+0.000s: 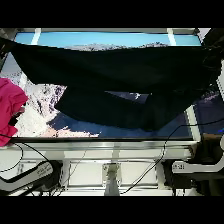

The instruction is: Fold the clothes and pants, and hang the long-sleeved shirts on hangers.

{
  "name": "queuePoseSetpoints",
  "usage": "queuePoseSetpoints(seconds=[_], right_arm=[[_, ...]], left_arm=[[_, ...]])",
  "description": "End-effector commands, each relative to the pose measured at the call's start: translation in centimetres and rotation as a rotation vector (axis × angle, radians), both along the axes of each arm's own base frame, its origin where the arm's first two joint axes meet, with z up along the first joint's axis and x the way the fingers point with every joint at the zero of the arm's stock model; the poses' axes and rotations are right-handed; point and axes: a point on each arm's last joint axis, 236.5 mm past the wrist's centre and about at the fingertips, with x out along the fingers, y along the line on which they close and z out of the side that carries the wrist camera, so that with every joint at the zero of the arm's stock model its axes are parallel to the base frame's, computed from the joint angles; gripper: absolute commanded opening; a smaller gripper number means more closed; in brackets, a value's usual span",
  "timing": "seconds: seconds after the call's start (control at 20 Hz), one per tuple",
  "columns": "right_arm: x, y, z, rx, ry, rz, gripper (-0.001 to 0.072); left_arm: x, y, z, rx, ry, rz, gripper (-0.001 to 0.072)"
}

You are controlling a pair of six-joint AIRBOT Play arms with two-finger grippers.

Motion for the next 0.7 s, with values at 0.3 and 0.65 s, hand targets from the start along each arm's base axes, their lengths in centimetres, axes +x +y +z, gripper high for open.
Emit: queuePoseSetpoints(seconds=[0.3, 0.65], right_arm=[[3.9, -1.7, -7.2, 0.178, 0.036, -0.262, 0.0039], [7.2, -2.6, -12.5, 0.255, 0.024, -0.378, 0.0038]], left_arm=[[7.8, 1.3, -10.5, -0.113, 0.153, 0.125, 0.0009], [15.2, -1.0, -16.4, -0.135, 0.079, 0.265, 0.0008]])
